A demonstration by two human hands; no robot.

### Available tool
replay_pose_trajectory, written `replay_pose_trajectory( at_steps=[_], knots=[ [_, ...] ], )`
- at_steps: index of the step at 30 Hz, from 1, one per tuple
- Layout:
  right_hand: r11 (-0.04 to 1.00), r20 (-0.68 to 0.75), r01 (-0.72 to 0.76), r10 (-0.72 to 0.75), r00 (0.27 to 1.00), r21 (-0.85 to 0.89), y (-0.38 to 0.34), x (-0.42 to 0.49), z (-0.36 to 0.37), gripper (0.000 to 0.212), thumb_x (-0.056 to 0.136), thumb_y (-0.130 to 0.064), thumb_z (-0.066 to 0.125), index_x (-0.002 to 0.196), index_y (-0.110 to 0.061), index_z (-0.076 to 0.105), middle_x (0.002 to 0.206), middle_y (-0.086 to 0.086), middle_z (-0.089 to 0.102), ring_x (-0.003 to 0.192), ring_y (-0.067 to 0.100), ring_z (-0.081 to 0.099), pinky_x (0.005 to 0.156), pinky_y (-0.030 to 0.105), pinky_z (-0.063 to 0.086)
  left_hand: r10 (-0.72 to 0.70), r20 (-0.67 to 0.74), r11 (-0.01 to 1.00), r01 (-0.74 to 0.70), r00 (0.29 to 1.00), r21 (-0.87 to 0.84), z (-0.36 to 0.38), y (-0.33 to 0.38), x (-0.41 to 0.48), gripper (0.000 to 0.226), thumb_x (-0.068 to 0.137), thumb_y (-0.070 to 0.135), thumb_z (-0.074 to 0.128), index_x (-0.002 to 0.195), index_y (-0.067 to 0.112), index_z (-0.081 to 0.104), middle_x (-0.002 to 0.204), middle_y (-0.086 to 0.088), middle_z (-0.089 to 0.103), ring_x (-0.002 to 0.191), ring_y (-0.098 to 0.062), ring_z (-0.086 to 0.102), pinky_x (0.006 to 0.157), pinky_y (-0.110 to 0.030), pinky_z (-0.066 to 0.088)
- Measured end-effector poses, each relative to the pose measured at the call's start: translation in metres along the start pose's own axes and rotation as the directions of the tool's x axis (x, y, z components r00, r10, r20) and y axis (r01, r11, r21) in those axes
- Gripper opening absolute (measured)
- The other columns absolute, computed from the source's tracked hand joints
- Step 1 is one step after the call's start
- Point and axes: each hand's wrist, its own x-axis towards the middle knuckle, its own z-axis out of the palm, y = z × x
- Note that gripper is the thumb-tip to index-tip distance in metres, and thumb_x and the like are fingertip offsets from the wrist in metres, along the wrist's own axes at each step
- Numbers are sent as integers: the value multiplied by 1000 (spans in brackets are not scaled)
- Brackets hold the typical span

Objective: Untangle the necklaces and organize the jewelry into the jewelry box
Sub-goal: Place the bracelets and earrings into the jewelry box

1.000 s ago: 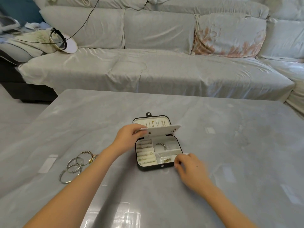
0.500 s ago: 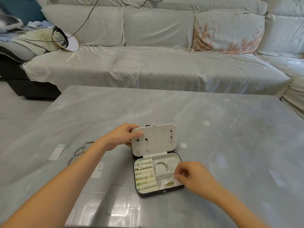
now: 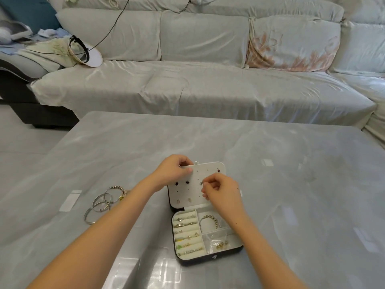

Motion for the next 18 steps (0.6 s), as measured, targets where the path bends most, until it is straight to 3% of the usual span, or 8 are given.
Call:
replay_pose_trajectory(
  at_steps=[2,4,7,12,15,18],
  knots=[
    [998,3,-44,45,999,-35,1,10,6,21,82,-8,57,67,-22,62,62,-2,67,63,13,66,71,37,56,-4,12,1000,4,1000,6,0,0,3,11,90,11,55,93,13,65,85,7,62,75,-6,56,62,-19,45],
    [990,3,-81,82,997,-117,3,19,12,18,79,-8,56,65,-10,65,61,7,68,64,22,65,69,37,55,-9,25,1000,9,1000,18,-1,-1,5,11,89,13,56,92,12,66,82,8,61,74,-5,55,62,-19,44],
    [953,-34,-75,68,997,-293,4,28,16,17,77,-11,55,70,0,66,71,16,67,74,31,62,64,34,50,-16,56,999,14,998,35,-1,-1,5,13,89,18,58,91,10,68,80,6,62,75,-11,55,64,-22,43],
    [914,-94,-67,32,995,-400,-4,33,19,17,80,-15,54,67,-10,65,66,2,64,68,24,57,53,28,36,12,15,996,-13,1000,83,5,-4,3,12,88,20,60,89,11,67,85,0,65,72,-10,55,61,-21,42],
    [909,-119,-78,32,992,-408,-6,32,23,24,80,-15,52,57,-18,48,52,-6,41,55,16,39,45,21,24,38,-9,995,-37,999,93,7,-6,1,8,89,20,59,86,17,66,82,2,65,68,-4,54,58,-18,40],
    [913,-130,-74,23,991,-402,-9,33,24,37,78,-11,50,48,-22,31,50,-6,28,48,12,26,44,21,19,64,-31,992,-61,997,109,9,-6,-1,10,88,20,59,91,16,68,87,-4,70,76,-13,59,67,-26,45]
  ],
)
